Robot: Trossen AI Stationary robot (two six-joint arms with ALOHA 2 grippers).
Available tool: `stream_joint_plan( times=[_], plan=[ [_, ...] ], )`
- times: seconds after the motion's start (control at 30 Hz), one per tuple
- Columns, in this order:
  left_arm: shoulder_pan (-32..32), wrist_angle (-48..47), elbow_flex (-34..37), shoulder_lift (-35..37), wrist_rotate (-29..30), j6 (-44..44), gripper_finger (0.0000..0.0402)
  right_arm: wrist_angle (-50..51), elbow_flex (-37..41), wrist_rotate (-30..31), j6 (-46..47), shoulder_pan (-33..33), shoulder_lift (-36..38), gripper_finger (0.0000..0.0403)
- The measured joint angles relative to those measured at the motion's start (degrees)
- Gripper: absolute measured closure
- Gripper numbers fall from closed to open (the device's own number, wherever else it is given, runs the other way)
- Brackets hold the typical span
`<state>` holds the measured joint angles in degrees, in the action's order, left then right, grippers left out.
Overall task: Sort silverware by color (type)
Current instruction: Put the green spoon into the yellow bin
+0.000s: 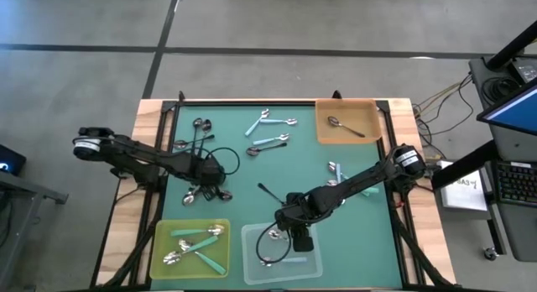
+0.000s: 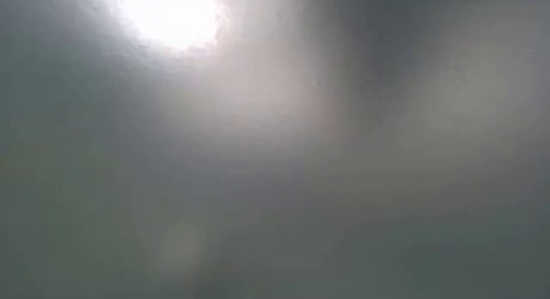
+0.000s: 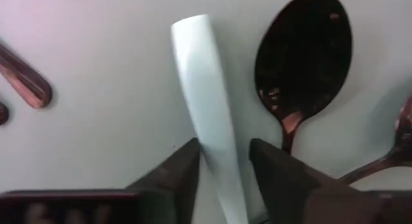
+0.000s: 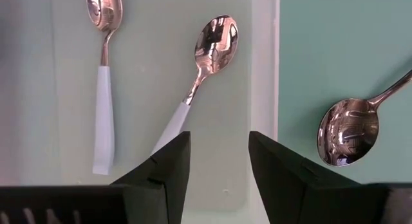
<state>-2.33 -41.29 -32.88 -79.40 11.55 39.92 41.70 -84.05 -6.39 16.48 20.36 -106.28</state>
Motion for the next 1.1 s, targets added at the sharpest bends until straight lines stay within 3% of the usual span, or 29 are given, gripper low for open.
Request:
stream_joint_plan(
  times=[0.13, 0.4, 0.53, 0.7, 0.87, 1.0, 1.1],
  plan=[
    [0.2, -1.1, -1.3, 0.6, 0.8, 0.1, 0.0367, 0.0, 0.0, 0.0, 0.1, 0.0, 0.0, 0.0255],
    [1.0, -10.7, -9.1, 1.5, 4.1, -2.4, 0.0364, 0.3, 0.0, 0.0, 1.5, 0.0, 0.1, 0.0255],
    [-1.5, -11.5, -15.8, 1.6, 0.4, -2.6, 0.0363, 0.5, 0.0, 0.4, 1.5, 0.0, 0.1, 0.0255],
    [-10.8, -11.3, -25.3, 1.6, -2.1, -0.1, 0.0362, 2.0, 0.0, 0.4, 1.5, 0.0, 0.1, 0.0255],
    [-24.5, -11.2, -34.2, 0.8, 0.6, 6.2, 0.0362, 3.4, 0.0, 0.5, 1.5, -0.1, 0.1, 0.0255],
    [-33.5, -13.3, -36.8, -1.3, 2.4, 15.2, 0.0361, 3.5, 0.0, 0.5, 1.5, -0.2, 0.1, 0.0255],
    [-37.5, -17.0, -36.8, -3.2, -2.1, 24.2, 0.0361, 3.4, 0.0, 0.5, 1.8, -0.2, 0.1, 0.0255]
  ],
)
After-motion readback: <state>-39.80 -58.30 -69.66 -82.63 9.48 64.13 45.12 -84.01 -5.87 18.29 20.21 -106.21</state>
